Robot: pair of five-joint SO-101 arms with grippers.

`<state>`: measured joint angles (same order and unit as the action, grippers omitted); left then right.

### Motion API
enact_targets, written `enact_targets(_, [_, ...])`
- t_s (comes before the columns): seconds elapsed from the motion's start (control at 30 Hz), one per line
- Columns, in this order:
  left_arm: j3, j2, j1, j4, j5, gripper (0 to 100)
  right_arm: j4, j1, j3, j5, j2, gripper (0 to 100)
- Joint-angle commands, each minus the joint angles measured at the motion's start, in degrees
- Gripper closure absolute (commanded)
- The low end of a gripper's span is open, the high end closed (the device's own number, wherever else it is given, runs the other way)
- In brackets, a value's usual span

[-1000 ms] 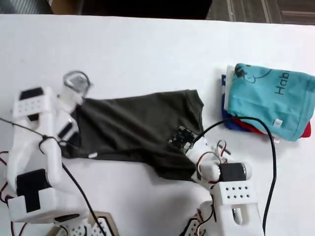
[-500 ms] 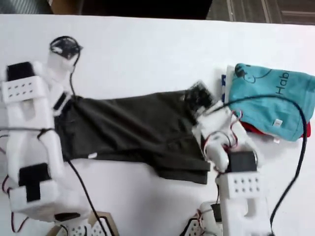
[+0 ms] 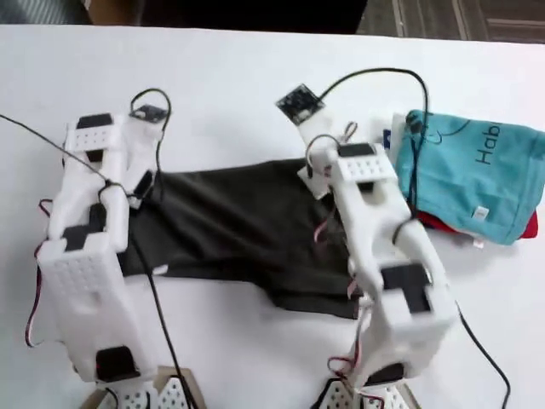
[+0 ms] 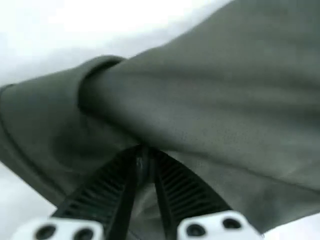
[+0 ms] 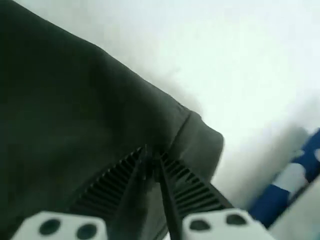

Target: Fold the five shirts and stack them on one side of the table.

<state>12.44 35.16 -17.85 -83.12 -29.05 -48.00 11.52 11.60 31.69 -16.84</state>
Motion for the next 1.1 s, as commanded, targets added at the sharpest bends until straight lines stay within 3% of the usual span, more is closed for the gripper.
enact_targets(0.0, [6.3,3.5,-2.4,-3.7,0.5,97,-3.6,-3.0,-12.7,-0.5,-10.5,97.7])
enact_targets(0.27, [26.8,14.6,-6.0,-17.7,0.6,97,-13.8,-8.8,-33.8,-0.5,-25.6,97.7])
enact_targets(0.47, [41.7,21.5,-6.2,-18.9,1.5,97,-19.4,-9.2,-47.9,-0.4,-33.0,97.7])
enact_targets(0.77, [47.1,24.8,-3.2,-19.1,1.8,97,-31.6,-8.7,-64.4,-0.4,-38.6,97.7])
enact_targets(1.07, [47.0,9.7,-1.5,-19.3,1.8,97,-48.0,-8.1,-78.9,-0.1,-32.3,97.5])
